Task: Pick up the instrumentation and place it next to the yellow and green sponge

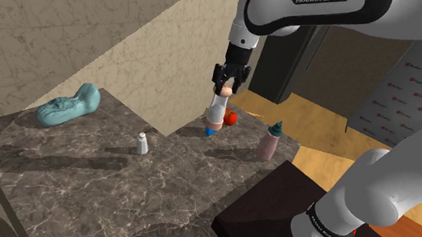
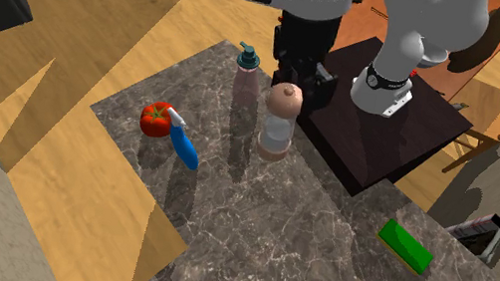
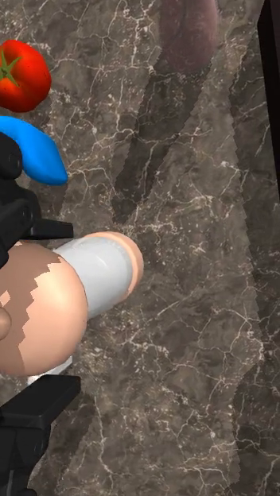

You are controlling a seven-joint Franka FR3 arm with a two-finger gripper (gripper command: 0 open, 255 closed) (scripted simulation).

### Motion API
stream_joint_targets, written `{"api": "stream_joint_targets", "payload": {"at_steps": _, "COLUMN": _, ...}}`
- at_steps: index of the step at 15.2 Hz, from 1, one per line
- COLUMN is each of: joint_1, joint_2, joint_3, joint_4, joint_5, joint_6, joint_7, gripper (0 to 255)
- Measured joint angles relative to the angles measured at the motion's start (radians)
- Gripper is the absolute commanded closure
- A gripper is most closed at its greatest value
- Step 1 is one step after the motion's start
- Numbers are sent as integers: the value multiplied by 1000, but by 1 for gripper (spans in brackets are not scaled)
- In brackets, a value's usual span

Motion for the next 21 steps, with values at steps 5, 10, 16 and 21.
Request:
{"api": "stream_joint_targets", "payload": {"at_steps": 5, "joint_1": 53, "joint_2": -51, "joint_3": 74, "joint_4": -50, "joint_5": 27, "joint_6": 12, "joint_7": 114, "gripper": 255}}
{"api": "stream_joint_targets", "payload": {"at_steps": 10, "joint_1": 103, "joint_2": -69, "joint_3": 150, "joint_4": -61, "joint_5": 52, "joint_6": 19, "joint_7": 228, "gripper": 255}}
{"api": "stream_joint_targets", "payload": {"at_steps": 16, "joint_1": 164, "joint_2": -65, "joint_3": 250, "joint_4": -63, "joint_5": 79, "joint_6": 44, "joint_7": 375, "gripper": 255}}
{"api": "stream_joint_targets", "payload": {"at_steps": 21, "joint_1": 209, "joint_2": -31, "joint_3": 333, "joint_4": -16, "joint_5": 84, "joint_6": 49, "joint_7": 503, "gripper": 255}}
